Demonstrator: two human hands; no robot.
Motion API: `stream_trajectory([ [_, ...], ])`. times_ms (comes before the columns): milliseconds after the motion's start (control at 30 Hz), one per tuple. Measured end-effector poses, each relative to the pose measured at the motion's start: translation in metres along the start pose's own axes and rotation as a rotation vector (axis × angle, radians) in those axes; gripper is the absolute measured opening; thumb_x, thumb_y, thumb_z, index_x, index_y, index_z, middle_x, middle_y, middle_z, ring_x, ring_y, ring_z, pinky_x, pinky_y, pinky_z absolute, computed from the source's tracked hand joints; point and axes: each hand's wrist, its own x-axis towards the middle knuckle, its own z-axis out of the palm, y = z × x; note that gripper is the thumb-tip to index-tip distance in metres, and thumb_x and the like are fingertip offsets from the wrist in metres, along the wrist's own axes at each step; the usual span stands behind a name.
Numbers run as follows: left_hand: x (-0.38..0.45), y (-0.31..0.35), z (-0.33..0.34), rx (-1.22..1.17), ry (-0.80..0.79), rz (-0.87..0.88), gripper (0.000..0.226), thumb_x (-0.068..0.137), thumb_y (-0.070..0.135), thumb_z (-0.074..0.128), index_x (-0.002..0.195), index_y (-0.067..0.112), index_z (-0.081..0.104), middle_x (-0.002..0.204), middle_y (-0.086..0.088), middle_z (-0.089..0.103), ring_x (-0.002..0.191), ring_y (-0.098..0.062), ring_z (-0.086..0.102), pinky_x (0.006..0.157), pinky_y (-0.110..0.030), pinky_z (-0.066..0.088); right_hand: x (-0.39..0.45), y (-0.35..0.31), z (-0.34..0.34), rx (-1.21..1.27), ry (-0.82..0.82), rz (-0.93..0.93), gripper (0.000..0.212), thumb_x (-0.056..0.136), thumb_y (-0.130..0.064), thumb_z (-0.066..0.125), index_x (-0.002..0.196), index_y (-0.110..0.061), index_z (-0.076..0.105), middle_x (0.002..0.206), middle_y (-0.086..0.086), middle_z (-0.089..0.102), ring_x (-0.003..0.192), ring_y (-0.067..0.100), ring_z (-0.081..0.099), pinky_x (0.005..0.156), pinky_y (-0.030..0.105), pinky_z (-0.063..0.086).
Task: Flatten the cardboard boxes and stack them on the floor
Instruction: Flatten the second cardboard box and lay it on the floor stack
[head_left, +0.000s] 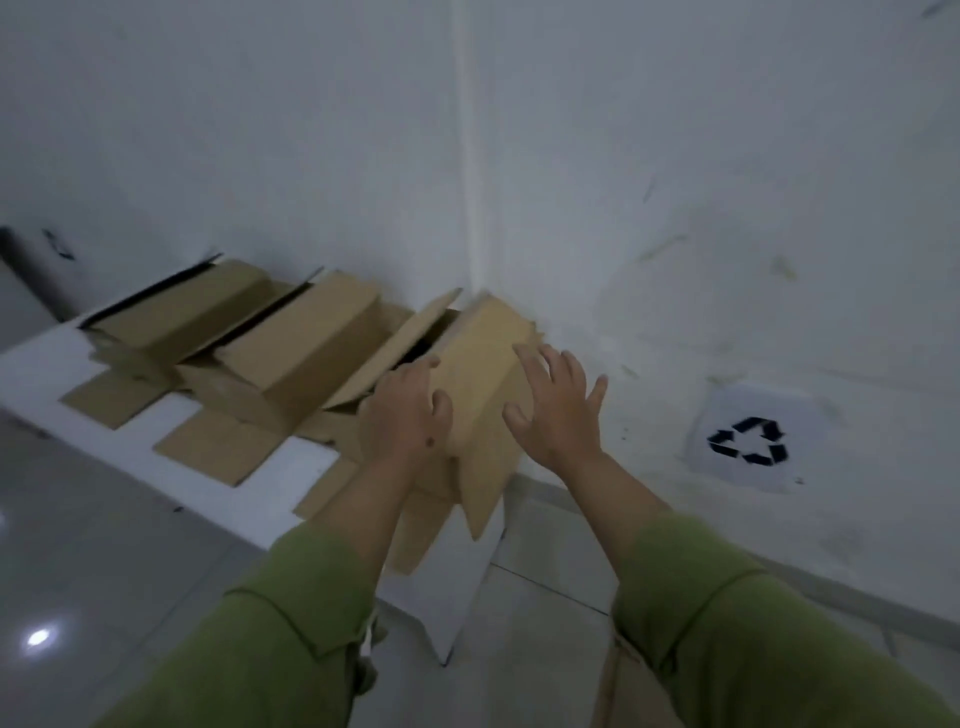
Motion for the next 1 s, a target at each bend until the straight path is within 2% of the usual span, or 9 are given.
stream_trajectory([
  [200,-0.003,-0.138,-0.1,0.131,0.076,-0.096,0.041,0.092,0.023,0.045,0.132,0.017,0.045,0.132,-0.008,0.052,0.119,-0.029,0.048,0.092,-0.043,0.042,0.019,-0.157,0.05,0.092,0.01,-0.151,0.066,0.088,-0.038,0.048,0.146,-0.033,0.017,0.157,0.001,0.013,0.145,0.026,0.006,0.11,0.064,0.002],
  [367,0.008,-0.247,-0.147,0.144,0.124,-0.206,0.042,0.087,0.019,0.049,0.128,0.014,0.049,0.129,-0.01,0.054,0.116,-0.031,0.049,0.089,-0.045,0.046,0.037,-0.253,0.107,0.107,-0.09,-0.227,0.064,0.09,-0.04,0.047,0.146,-0.035,0.016,0.157,0.001,0.009,0.145,0.027,0.004,0.11,0.065,0.002],
  [533,0.047,-0.334,-0.161,0.146,0.147,-0.285,0.04,0.088,0.021,0.048,0.127,0.014,0.048,0.127,-0.01,0.052,0.115,-0.032,0.047,0.086,-0.044,0.042,0.085,-0.322,0.169,0.053,-0.148,-0.286,0.064,0.09,-0.042,0.046,0.146,-0.034,0.016,0.157,0.001,0.007,0.144,0.026,0.006,0.111,0.062,0.005],
  [667,0.103,-0.404,-0.164,0.169,0.138,-0.335,0.041,0.09,0.021,0.047,0.129,0.01,0.045,0.13,-0.012,0.047,0.118,-0.032,0.043,0.088,-0.043,0.041,0.145,-0.371,0.227,0.137,-0.182,-0.311,0.062,0.09,-0.038,0.047,0.146,-0.032,0.02,0.156,0.002,0.008,0.144,0.025,0.005,0.113,0.059,0.005],
  [833,0.172,-0.495,-0.162,0.146,0.021,-0.367,0.041,0.091,0.023,0.047,0.13,0.013,0.045,0.132,-0.011,0.046,0.121,-0.029,0.042,0.093,-0.043,0.043,0.221,-0.428,0.302,0.285,-0.232,-0.215,0.063,0.089,-0.036,0.049,0.146,-0.026,0.024,0.157,0.005,0.011,0.145,0.026,0.008,0.116,0.052,0.013],
  [1000,0.232,-0.571,-0.161,0.147,0.019,-0.455,0.041,0.092,0.027,0.049,0.131,0.016,0.043,0.137,-0.009,0.044,0.125,-0.028,0.041,0.095,-0.045,0.042,0.27,-0.475,0.356,0.416,-0.331,-0.17,0.062,0.091,-0.032,0.05,0.146,-0.019,0.024,0.157,0.006,0.01,0.144,0.025,0.009,0.117,0.042,0.016],
])
